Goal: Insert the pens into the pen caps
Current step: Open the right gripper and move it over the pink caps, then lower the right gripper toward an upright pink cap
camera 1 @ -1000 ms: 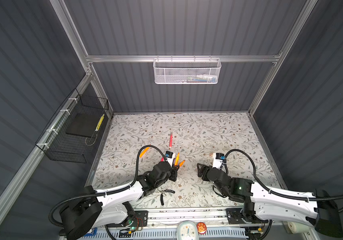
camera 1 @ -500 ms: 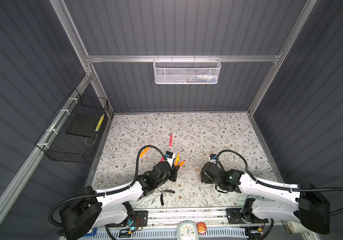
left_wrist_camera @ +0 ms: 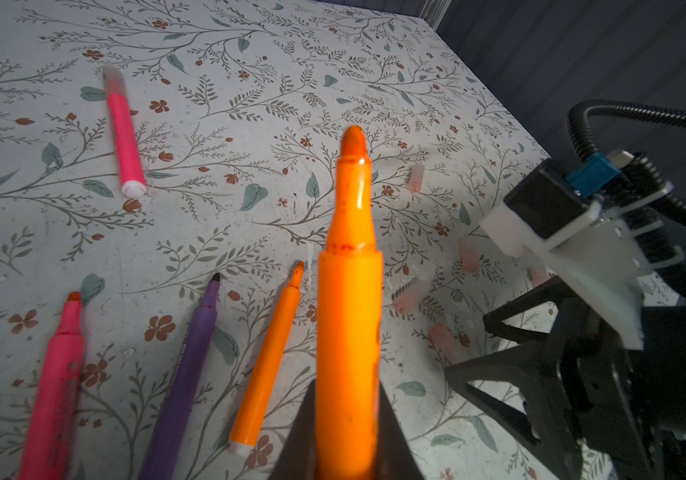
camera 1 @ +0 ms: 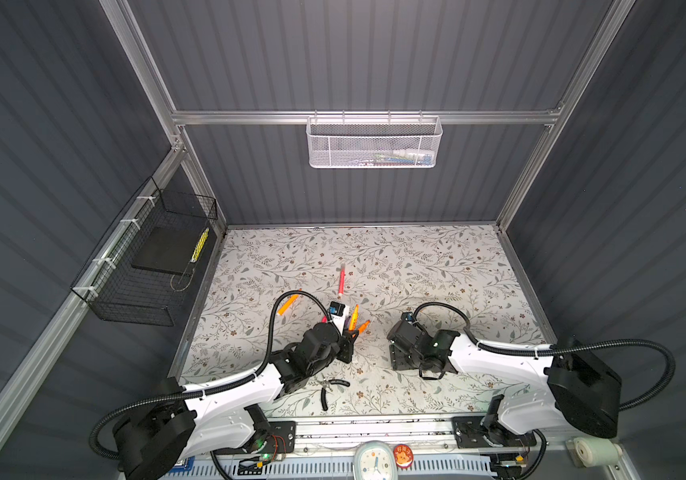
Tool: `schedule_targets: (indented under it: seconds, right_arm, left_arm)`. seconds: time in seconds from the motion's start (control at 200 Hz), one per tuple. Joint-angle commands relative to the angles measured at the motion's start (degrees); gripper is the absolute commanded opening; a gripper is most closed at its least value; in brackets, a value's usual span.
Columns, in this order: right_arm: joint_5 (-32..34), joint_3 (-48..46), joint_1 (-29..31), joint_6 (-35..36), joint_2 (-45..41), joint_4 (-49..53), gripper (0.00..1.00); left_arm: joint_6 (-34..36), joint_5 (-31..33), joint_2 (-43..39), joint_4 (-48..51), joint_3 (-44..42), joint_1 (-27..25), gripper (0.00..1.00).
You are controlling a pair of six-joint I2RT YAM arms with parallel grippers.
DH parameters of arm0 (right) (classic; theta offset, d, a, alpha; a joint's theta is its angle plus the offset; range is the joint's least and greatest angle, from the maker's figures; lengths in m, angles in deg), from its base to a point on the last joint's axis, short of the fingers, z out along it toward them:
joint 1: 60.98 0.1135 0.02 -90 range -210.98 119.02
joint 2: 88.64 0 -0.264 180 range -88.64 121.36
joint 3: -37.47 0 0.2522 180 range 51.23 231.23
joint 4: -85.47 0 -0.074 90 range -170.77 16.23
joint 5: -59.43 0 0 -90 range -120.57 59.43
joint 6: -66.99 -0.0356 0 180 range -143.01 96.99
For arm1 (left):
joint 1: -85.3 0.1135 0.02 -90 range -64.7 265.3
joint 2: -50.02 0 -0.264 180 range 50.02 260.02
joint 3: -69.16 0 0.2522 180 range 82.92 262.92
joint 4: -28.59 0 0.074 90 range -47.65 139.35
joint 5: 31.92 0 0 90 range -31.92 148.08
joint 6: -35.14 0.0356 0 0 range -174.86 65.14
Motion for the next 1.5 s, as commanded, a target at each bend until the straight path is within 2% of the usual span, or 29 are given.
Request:
schedule_targets:
  seconds: [0.0,0.215,0.51,0.695,0.87,1.07,1.496]
  right_arm:
    - [-0.8,1.6,0.0,1.3,0.7,1.4,0.76]
    - [-0.6,2.0,0.0,1.7,1.4,2.4,0.75]
    - [-0.8,3.5,0.1,2.6,4.2,3.0,0.70]
    - [0.9,5.2,0.1,2.5,6.4,4.8,0.62]
    - [2.6,7.4,1.1,2.4,8.9,7.7,0.51]
    - [5.4,8.7,2.5,-0.3,10.2,12.5,0.50]
    - [7.1,5.4,1.6,-3.4,9.4,12.6,0.45]
  left_arm:
    - [0.8,0.2,-0.9,0.9,-0.9,0.0,0.00]
    - [0.8,0.2,-1.2,1.1,-1.0,0.0,0.00]
    - [0.8,0.8,-2.6,1.6,-1.5,0.1,0.00]
    - [0.8,0.8,-2.4,1.5,-1.3,0.1,0.00]
    - [0.8,0.8,-2.4,1.7,-1.3,0.1,0.00]
    - [0.9,0.9,-2.4,1.7,-1.3,0.0,0.00]
    - [0.9,1.1,-3.1,2.0,-1.6,0.1,0.00]
